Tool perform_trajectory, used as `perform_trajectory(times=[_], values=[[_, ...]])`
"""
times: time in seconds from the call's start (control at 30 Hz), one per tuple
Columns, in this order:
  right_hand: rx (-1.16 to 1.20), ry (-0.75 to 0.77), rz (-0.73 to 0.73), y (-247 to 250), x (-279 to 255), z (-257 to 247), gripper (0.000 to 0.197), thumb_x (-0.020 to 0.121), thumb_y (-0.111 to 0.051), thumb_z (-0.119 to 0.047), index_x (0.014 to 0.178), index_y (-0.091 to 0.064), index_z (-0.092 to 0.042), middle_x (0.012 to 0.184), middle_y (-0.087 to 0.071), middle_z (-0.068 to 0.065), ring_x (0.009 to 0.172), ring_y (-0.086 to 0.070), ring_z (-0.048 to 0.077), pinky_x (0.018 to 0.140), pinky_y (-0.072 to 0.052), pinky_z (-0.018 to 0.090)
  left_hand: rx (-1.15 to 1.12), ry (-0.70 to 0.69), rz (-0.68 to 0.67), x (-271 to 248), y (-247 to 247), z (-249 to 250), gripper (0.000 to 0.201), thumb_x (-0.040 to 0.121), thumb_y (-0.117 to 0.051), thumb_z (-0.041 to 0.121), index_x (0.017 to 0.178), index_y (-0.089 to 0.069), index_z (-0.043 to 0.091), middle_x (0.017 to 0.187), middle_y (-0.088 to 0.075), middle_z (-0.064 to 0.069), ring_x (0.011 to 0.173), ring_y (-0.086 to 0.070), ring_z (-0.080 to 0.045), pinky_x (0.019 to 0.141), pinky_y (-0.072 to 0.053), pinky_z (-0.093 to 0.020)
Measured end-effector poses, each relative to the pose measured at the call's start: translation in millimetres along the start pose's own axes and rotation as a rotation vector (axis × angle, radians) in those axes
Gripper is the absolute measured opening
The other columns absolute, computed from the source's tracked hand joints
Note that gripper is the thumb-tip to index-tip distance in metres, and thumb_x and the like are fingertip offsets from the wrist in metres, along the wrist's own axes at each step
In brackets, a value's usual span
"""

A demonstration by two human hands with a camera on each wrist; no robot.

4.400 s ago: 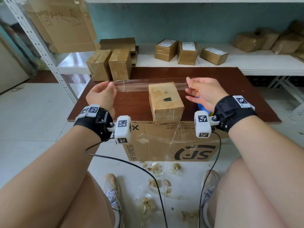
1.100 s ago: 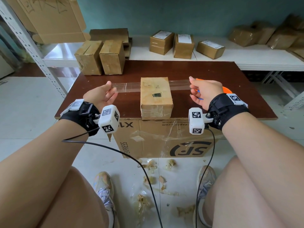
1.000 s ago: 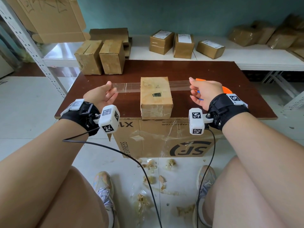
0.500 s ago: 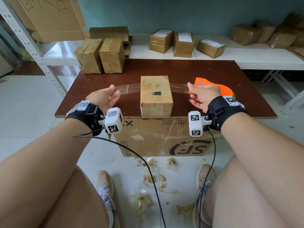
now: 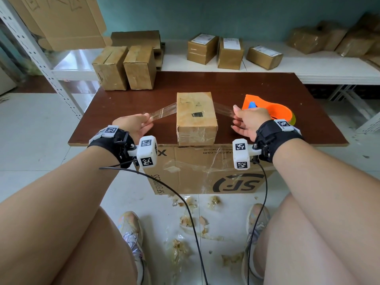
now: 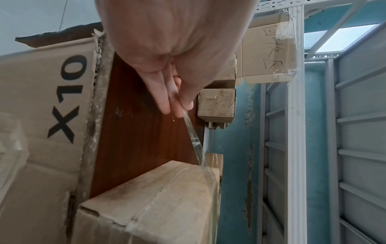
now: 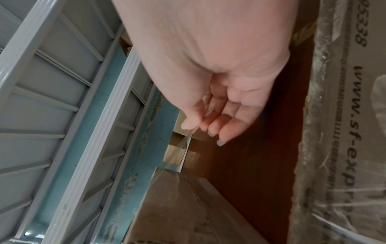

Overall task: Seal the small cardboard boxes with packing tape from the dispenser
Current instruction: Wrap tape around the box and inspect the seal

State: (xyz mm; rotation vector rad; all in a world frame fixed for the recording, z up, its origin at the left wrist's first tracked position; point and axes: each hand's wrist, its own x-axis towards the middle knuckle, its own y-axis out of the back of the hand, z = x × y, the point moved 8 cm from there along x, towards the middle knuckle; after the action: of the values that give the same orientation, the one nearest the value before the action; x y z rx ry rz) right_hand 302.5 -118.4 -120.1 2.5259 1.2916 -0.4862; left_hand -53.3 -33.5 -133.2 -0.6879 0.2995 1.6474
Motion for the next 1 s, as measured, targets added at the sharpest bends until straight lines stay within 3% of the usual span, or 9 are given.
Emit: perform_trajectory(times=[0.13, 0.27, 0.33, 0.43, 0.5, 0.6, 0.73, 0.87, 1.0], values=[[-0.047, -0.014, 0.024, -5, -1, 3, 0.016, 0.102, -0.071, -0.028, 0.095, -0.065, -0.015, 0.093, -0.066, 0.0, 0.082, -0.064, 0.011, 0.06, -0.059, 0.027, -0.061, -0.014, -0.015, 15, -7, -8, 0.016, 0.102, -0.067, 0.003, 0.095, -0.06, 0.015, 0.128, -0.074, -0.016, 0.116, -0.074, -0.026, 0.077, -0.063, -0.024], [-0.065, -0.043, 0.024, -13, 0, 9, 0.015, 0.103, -0.068, -0.029, 0.095, -0.063, -0.017, 0.095, -0.068, -0.001, 0.084, -0.063, 0.011, 0.06, -0.058, 0.028, -0.069, -0.078, 0.109, 10, -9, -6, 0.017, 0.102, -0.069, 0.005, 0.1, -0.06, 0.02, 0.125, -0.077, -0.005, 0.112, -0.074, -0.009, 0.096, -0.058, -0.019], [-0.069, -0.067, 0.037, -16, 2, 13, 0.017, 0.104, -0.068, -0.028, 0.093, -0.063, -0.016, 0.094, -0.068, 0.0, 0.084, -0.063, 0.012, 0.06, -0.058, 0.029, -0.067, -0.067, 0.146, 10, -12, -6, 0.018, 0.103, -0.066, 0.003, 0.101, -0.059, 0.019, 0.129, -0.074, -0.001, 0.095, -0.075, -0.003, 0.083, -0.058, -0.011], [-0.072, -0.087, 0.049, -20, 8, 17, 0.017, 0.104, -0.068, -0.028, 0.095, -0.064, -0.014, 0.092, -0.065, 0.002, 0.083, -0.063, 0.013, 0.059, -0.058, 0.03, -0.006, -0.086, 0.16, 17, -12, -6, 0.02, 0.106, -0.06, 0.005, 0.094, -0.051, 0.018, 0.124, -0.073, 0.001, 0.058, -0.066, -0.001, 0.039, -0.046, -0.008], [-0.095, -0.099, 0.062, -23, 14, 20, 0.02, 0.103, -0.068, -0.029, 0.091, -0.062, -0.015, 0.092, -0.065, 0.003, 0.083, -0.064, 0.013, 0.057, -0.058, 0.029, 0.105, -0.162, 0.197, 22, -7, -3, 0.033, 0.103, -0.065, 0.005, 0.081, -0.046, 0.02, 0.109, -0.077, -0.001, 0.057, -0.068, 0.001, 0.047, -0.054, -0.012], [-0.129, -0.116, 0.072, -28, 22, 24, 0.02, 0.103, -0.068, -0.031, 0.096, -0.063, -0.013, 0.088, -0.064, 0.003, 0.075, -0.062, 0.012, 0.055, -0.057, 0.029, 0.388, -0.338, 0.282, 26, -4, 0, 0.042, 0.088, -0.077, 0.008, 0.067, -0.043, 0.022, 0.078, -0.079, -0.007, 0.075, -0.08, -0.02, 0.08, -0.068, -0.042], [-0.201, -0.104, 0.097, -31, 30, 27, 0.022, 0.099, -0.073, -0.033, 0.104, -0.066, -0.012, 0.092, -0.07, 0.007, 0.072, -0.066, 0.015, 0.06, -0.061, 0.033, 0.696, -0.535, 0.329, 5, -14, 9, 0.032, 0.091, -0.071, 0.016, 0.069, -0.048, 0.023, 0.078, -0.069, 0.0, 0.068, -0.064, -0.023, 0.063, -0.054, -0.032], [-0.285, -0.056, 0.143, -31, 52, 37, 0.033, 0.088, -0.082, -0.043, 0.098, -0.072, -0.013, 0.09, -0.077, 0.01, 0.076, -0.077, 0.026, 0.074, -0.066, 0.046, 0.892, -0.647, 0.29, -8, -31, 9, 0.025, 0.094, -0.058, 0.013, 0.072, -0.05, 0.023, 0.089, -0.065, -0.001, 0.071, -0.061, -0.025, 0.064, -0.052, -0.036], [-0.388, 0.035, 0.151, -34, 60, 39, 0.037, 0.087, -0.08, -0.046, 0.1, -0.076, -0.012, 0.085, -0.077, 0.011, 0.073, -0.078, 0.035, 0.073, -0.067, 0.048, 1.07, -0.732, 0.284, -15, -45, 7, 0.026, 0.096, -0.055, 0.011, 0.073, -0.049, 0.022, 0.104, -0.056, 0.0, 0.075, -0.06, -0.028, 0.06, -0.041, -0.033]])
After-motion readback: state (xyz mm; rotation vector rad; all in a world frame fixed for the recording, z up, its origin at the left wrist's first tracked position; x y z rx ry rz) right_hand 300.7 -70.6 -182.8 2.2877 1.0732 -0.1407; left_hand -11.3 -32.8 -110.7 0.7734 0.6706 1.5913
